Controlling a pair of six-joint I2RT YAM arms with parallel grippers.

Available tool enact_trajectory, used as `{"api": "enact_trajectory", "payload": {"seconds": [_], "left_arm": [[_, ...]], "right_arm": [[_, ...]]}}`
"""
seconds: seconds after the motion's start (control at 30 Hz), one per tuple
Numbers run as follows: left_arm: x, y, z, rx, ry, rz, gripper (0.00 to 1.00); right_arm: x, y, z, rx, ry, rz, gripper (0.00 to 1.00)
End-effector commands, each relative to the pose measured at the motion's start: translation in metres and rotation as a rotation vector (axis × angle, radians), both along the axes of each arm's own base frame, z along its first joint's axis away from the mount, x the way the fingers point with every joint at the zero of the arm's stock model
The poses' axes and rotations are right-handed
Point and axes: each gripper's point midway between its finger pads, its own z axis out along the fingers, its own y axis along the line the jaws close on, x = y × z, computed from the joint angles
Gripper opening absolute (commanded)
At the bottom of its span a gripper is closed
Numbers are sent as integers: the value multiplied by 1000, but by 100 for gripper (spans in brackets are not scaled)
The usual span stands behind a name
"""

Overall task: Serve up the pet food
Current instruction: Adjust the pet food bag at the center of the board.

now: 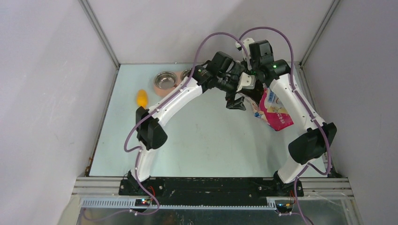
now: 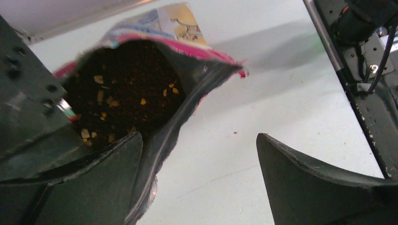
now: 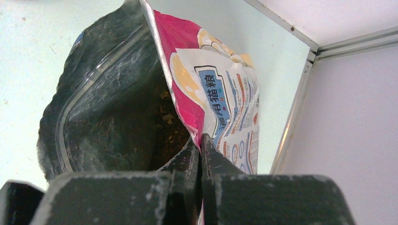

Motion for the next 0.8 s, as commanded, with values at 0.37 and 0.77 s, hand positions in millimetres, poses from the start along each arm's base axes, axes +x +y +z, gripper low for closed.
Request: {"api": "enact_trajectory", "payload": {"seconds": [0.37,0.77], "left_arm": [[22,-15,-20,19,-77,-12,65],[24,-12,-43,97,-82,30,22]], "right_arm": [[-11,13,56,105,-117,50,0],[-15,10,60,99,-102,56,0]]}}
